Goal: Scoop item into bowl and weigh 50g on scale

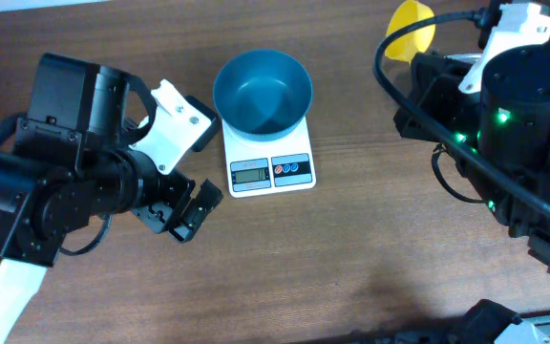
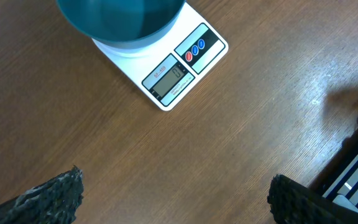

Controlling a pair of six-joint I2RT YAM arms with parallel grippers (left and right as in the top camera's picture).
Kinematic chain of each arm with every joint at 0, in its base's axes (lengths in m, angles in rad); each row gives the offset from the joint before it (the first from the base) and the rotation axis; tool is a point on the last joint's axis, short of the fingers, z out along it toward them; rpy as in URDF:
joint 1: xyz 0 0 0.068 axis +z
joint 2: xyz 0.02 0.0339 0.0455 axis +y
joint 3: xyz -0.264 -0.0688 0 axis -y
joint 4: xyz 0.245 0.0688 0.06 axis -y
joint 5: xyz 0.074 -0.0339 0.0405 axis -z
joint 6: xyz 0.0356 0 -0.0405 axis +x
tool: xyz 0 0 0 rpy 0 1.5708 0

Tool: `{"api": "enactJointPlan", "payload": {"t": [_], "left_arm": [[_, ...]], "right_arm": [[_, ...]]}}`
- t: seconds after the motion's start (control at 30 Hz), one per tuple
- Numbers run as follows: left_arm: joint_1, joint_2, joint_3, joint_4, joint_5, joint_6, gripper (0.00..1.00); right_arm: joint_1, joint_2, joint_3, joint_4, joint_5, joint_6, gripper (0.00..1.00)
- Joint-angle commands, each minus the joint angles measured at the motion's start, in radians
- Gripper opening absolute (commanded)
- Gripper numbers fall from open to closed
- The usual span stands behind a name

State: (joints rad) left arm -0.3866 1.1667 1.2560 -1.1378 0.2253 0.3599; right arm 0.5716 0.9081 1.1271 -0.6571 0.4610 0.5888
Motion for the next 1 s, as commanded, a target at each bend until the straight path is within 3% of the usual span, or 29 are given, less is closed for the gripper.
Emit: {"api": "enactJointPlan", "payload": {"t": [0.0,0.2,0.57,0.97], "left_arm": [[-0.003,-0.015,0.018,-0.001,0.015,0.016,0.99],[-0.003,-0.015,0.018,-0.001,0.014,0.016,0.99],[-0.003,-0.015,0.018,-0.001,0.014,0.016,0.99],[-0.003,-0.015,0.018,-0.001,0.014,0.016,0.99]], "right_arm": [[-0.003,-0.01,0.0,0.002,-0.006,-0.036,0.04],[-0.003,-0.009,0.0,-0.006,-0.005,-0.037,0.04],[-0.003,-0.086,0.0,-0.23,-0.038,-0.035,0.04],[-0.003,-0.09,0.0,-0.34,-0.016,-0.08,0.04]]}}
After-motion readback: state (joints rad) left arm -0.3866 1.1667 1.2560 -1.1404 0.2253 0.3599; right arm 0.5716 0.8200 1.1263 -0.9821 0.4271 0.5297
